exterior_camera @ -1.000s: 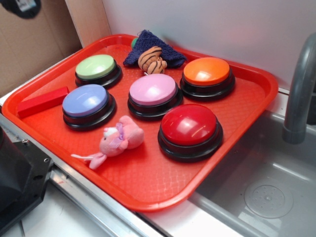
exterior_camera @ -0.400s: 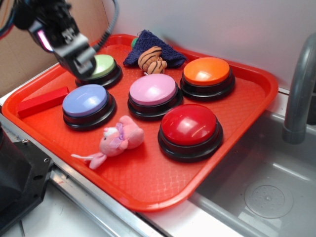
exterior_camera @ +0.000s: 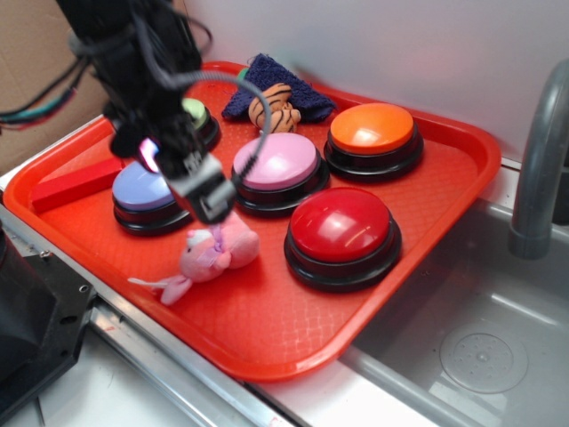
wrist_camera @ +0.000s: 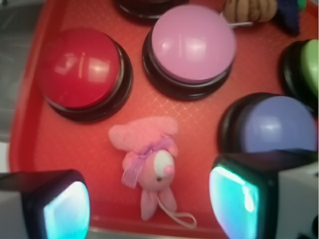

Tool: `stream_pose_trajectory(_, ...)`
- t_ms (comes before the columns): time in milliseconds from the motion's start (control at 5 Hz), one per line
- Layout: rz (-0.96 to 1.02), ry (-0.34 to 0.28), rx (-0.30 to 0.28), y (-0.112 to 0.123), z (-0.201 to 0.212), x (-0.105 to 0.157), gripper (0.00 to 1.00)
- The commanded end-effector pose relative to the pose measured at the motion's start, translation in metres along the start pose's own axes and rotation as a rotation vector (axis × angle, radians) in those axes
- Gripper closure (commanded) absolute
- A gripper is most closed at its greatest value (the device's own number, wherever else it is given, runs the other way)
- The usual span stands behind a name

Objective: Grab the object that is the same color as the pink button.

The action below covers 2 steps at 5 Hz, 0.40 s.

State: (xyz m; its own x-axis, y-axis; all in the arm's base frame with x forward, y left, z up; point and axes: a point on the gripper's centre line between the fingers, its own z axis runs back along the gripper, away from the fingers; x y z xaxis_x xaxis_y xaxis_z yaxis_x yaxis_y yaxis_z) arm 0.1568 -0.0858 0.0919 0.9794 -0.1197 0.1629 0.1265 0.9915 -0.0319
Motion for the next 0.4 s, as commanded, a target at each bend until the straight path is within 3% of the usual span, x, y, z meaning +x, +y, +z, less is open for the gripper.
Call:
stream_pose_trajectory(0,-0.076,-0.01,-0.027,-0.011,-0.032,0.005,0.0)
stream_pose_trajectory(200,-0.09,-0.019,-0.062,-0.012,-0.049,0.003,0.0)
